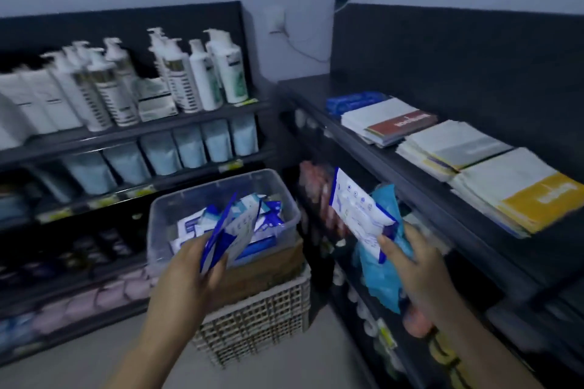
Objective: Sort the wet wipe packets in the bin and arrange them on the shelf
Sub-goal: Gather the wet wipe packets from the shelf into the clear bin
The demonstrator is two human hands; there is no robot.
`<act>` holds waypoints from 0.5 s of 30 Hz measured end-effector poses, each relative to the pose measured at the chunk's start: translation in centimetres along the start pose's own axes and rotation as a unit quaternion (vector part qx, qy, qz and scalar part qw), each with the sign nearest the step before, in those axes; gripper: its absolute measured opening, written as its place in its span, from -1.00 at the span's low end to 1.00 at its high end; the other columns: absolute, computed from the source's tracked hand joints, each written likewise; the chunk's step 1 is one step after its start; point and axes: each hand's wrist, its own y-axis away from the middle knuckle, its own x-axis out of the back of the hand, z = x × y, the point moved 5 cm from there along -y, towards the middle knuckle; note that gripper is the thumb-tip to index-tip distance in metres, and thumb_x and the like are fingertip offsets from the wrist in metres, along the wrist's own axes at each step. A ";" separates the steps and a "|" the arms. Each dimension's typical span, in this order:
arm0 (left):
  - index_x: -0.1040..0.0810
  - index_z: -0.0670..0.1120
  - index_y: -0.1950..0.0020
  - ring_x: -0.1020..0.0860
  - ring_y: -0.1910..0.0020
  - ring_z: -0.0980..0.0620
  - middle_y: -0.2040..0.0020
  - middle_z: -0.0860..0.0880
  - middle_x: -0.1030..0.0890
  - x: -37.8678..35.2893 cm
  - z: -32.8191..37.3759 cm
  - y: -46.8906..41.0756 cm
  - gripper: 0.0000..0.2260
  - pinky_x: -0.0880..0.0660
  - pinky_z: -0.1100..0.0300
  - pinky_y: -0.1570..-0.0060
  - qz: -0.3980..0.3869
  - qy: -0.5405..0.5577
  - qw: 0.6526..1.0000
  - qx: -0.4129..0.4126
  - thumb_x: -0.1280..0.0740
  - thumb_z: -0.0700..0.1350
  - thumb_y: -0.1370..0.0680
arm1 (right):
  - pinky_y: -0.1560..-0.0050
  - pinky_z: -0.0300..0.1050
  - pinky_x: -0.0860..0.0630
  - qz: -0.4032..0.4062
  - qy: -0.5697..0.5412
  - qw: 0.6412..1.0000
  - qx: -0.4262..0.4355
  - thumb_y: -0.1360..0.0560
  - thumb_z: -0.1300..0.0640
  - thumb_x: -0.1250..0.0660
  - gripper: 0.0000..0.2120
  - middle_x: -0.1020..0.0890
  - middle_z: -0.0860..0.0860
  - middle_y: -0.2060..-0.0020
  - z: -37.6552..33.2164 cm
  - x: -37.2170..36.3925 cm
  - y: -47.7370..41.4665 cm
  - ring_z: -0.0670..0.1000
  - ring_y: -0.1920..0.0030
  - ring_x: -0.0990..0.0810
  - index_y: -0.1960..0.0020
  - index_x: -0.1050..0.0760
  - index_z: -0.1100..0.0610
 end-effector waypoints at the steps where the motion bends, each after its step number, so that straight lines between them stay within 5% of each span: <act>1: -0.46 0.00 -0.28 -0.54 0.07 -0.04 -0.03 0.02 -0.55 0.5 -1.4 -0.5 -0.68 -0.46 0.07 0.21 0.008 -0.007 1.000 0.017 -0.34 -0.08 -0.53 | 0.21 -0.37 -0.55 -0.028 -0.003 1.000 -0.004 -0.50 0.17 -0.32 -0.80 -0.62 -0.16 0.12 0.0 -2.0 -1.0 -0.23 0.17 -0.62 -0.13 -0.49 0.05; 8: -0.45 0.01 -0.32 -0.55 0.02 -0.03 -0.13 0.00 -0.57 0.8 -7.2 -5.0 -0.65 -0.42 0.14 0.28 -0.002 -0.097 0.992 0.081 -0.33 -0.04 -0.54 | 0.05 -0.38 -0.52 -0.182 -0.011 0.983 -0.006 -0.52 0.13 -0.31 -0.73 -0.63 -0.13 -0.05 2.1 -13.3 -9.1 -0.22 -0.01 -0.61 -0.21 -0.47 -0.03; 12: -0.41 0.07 -0.36 -0.54 -0.03 -0.01 -0.18 0.06 -0.54 -0.6 -9.8 -9.3 -0.63 -0.37 0.16 0.33 -0.002 -0.153 0.983 0.101 -0.30 0.02 -0.55 | -0.03 0.03 -0.57 -0.224 0.046 0.974 0.010 -0.52 0.03 -0.30 -0.73 -0.66 -0.05 -0.04 3.3 -18.5 -15.6 -0.05 0.02 -0.63 -0.22 -0.48 -0.04; 15: -0.33 0.12 -0.40 -0.48 -0.16 0.05 -0.27 0.11 -0.46 -2.9 -11.3 -12.5 -0.62 -0.42 0.20 0.24 -0.028 -0.193 0.973 0.122 -0.22 0.07 -0.58 | 0.01 0.02 -0.56 -0.263 0.093 0.959 0.044 -0.53 0.00 -0.28 -0.65 -0.66 -0.01 -0.04 3.9 -22.2 -20.1 -0.01 0.03 -0.63 -0.30 -0.44 0.01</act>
